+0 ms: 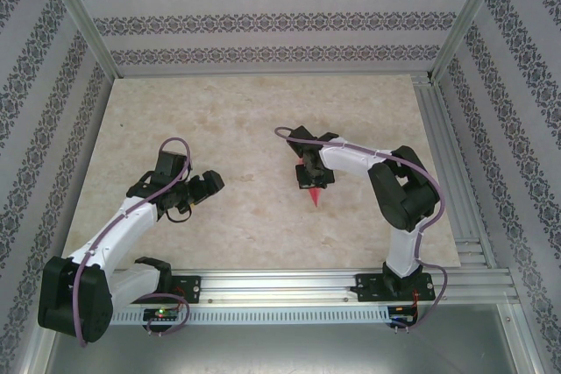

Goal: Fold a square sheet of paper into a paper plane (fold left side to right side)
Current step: Pick up the paper plane at the center of the table, then place the paper plane at the top-center of the table.

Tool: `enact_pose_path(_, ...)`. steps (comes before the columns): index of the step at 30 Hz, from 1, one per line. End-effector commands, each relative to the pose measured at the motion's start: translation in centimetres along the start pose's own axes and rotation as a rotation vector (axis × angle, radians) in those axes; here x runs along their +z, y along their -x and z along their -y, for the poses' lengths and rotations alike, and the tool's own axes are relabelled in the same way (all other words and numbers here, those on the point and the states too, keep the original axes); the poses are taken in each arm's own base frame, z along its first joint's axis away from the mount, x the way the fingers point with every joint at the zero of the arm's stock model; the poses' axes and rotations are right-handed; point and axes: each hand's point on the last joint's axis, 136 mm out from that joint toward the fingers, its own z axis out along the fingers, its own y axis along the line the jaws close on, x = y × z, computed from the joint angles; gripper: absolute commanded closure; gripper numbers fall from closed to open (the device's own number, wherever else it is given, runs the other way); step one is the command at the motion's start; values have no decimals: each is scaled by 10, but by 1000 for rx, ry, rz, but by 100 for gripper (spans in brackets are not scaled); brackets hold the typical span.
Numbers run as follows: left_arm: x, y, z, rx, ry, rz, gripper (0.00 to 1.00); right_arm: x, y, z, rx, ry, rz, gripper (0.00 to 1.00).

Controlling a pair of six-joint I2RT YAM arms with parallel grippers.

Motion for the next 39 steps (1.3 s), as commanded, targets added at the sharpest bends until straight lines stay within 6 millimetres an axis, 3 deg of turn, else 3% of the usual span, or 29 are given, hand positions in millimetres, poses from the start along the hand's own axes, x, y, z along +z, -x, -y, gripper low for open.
enact_pose_path(1, -7, 9, 1, 20, 17, 27, 7, 3, 0, 6, 14, -5, -3, 93)
enact_pose_path(5, -11, 13, 6, 36, 8, 39, 2, -3, 7, 8, -3, -14, 9, 97)
enact_pose_path(9, -18, 18, 8, 53, 13, 66, 0, -22, 28, 18, -11, -21, 46, 99)
enact_pose_path(17, -28, 23, 7, 87, 53, 83, 0, -50, 108, 43, -18, -48, 118, 99)
enact_pose_path(22, -27, 21, 6, 92, 55, 73, 0, -42, 160, 55, -8, -67, 131, 99)
enact_pose_path(26, -29, 20, 4, 91, 63, 72, 0, -27, 185, 55, -10, -66, 115, 99)
enact_pose_path(32, -29, 19, 4, 91, 63, 69, 0, 7, 191, 60, 31, -50, 21, 98)
enact_pose_path(39, -28, 18, 5, 93, 58, 59, 0, 19, 195, 61, 49, -39, 8, 97)
